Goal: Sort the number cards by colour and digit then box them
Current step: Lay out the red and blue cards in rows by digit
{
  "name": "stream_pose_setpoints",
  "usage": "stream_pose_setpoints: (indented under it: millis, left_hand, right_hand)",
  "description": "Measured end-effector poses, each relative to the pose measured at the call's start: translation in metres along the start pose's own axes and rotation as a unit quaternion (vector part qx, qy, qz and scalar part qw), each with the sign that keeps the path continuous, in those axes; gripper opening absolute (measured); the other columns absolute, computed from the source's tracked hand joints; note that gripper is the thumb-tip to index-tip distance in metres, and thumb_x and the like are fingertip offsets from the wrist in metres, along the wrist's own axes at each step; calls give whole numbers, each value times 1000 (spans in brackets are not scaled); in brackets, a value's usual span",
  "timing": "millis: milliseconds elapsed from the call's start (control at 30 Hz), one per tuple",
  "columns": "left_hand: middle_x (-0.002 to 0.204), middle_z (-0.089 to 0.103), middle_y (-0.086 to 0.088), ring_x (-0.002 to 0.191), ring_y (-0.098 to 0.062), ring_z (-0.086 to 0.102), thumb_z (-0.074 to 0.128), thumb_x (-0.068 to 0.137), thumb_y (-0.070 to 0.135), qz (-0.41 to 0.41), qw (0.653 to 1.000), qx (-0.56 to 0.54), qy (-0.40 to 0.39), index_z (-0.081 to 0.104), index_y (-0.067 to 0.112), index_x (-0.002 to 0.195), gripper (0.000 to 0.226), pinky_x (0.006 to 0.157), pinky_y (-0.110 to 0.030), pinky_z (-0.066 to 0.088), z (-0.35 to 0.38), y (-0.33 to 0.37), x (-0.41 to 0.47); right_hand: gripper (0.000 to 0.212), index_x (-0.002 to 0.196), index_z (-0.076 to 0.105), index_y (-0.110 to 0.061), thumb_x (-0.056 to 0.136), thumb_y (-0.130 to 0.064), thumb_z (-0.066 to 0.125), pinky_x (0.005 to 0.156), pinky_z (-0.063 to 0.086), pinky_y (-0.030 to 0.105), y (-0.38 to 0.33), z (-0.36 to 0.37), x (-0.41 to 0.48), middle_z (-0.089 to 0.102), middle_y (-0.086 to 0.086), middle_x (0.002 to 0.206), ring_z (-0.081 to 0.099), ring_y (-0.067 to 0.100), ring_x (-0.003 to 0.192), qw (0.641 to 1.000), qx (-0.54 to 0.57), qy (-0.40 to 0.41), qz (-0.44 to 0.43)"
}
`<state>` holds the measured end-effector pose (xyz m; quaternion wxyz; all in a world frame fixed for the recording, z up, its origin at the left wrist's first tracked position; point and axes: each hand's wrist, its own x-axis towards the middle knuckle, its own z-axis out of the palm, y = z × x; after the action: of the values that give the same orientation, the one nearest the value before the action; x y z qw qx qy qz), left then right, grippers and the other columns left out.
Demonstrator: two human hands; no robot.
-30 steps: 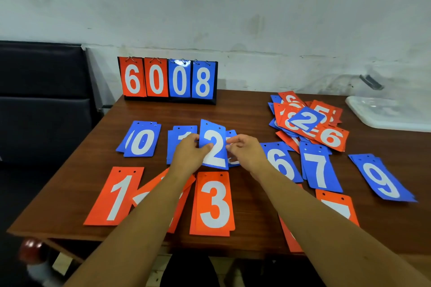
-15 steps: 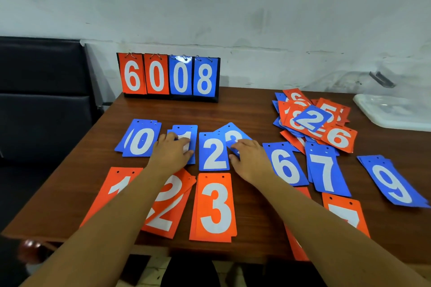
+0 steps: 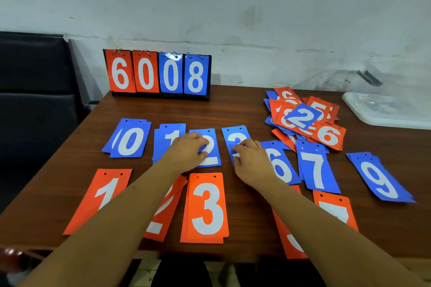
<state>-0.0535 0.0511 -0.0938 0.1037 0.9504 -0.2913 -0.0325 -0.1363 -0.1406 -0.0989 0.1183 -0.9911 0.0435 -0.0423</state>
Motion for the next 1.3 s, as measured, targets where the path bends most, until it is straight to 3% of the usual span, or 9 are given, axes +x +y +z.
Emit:
stream_pose_setpoints:
  millis: [200,400,467,567,733,833,1067,1300]
  left_hand:
    - [146,45,0,134,-19,40,57,96,38,-12,1000,-17,-2,51,23,140,47,109,-38,40,-5,0,5]
    - [129,56,1,122,-20,49,62,93,28,32,988,-99,112,63,19,122,30,102,-39,44,-11,23,15]
    - [128,56,-1,121,-21,49,63,92,30,77,986,-113,100,63,17,123,34,101,-40,44,-10,43,24]
    - [141,46,-1,131,-21,42,63,92,42,95,991,-91,17,53,20,139,52,106,-38,39,3,69,37]
    - [147,42,-1,136,-22,38,62,92,45,110,993,-39,-23,52,27,140,53,110,-41,35,14,77,53]
    - [147,43,1,136,-19,37,63,91,44,117,992,-36,-29,53,27,140,53,110,-39,34,15,76,56]
    - [142,46,3,132,-18,39,65,88,43,111,993,-36,-32,55,26,136,52,109,-37,35,15,77,52]
    - [127,54,0,121,-19,46,64,91,33,114,989,-88,31,63,19,122,34,102,-33,40,0,108,77]
  right_hand:
    - [37,132,56,-20,97,-30,52,105,40,34,0,-1,-11,47,1,135,39,18,126,998,32,49,1]
    - [31,121,61,-14,93,-26,59,96,44,31,39,-33,2,55,2,126,50,18,118,990,82,112,30]
    - [30,121,63,-16,92,-23,60,96,42,29,66,-38,2,55,1,129,50,18,121,995,72,62,21]
    - [35,126,63,-20,93,-30,57,98,40,28,92,-30,-9,51,-2,138,46,16,127,998,51,-14,-22]
    - [37,127,61,-20,95,-35,54,100,39,31,124,-26,-8,53,-1,136,48,18,124,999,-8,47,-6]
    - [37,130,58,-23,96,-37,52,103,37,32,141,-28,-10,52,-2,137,46,17,126,998,-30,44,19]
    - [40,132,56,-22,96,-38,54,107,36,33,150,-32,-20,49,-2,141,42,16,130,998,-7,42,48]
    - [33,124,59,-15,93,-29,60,94,42,30,165,-65,-2,56,5,127,50,20,119,982,80,126,115]
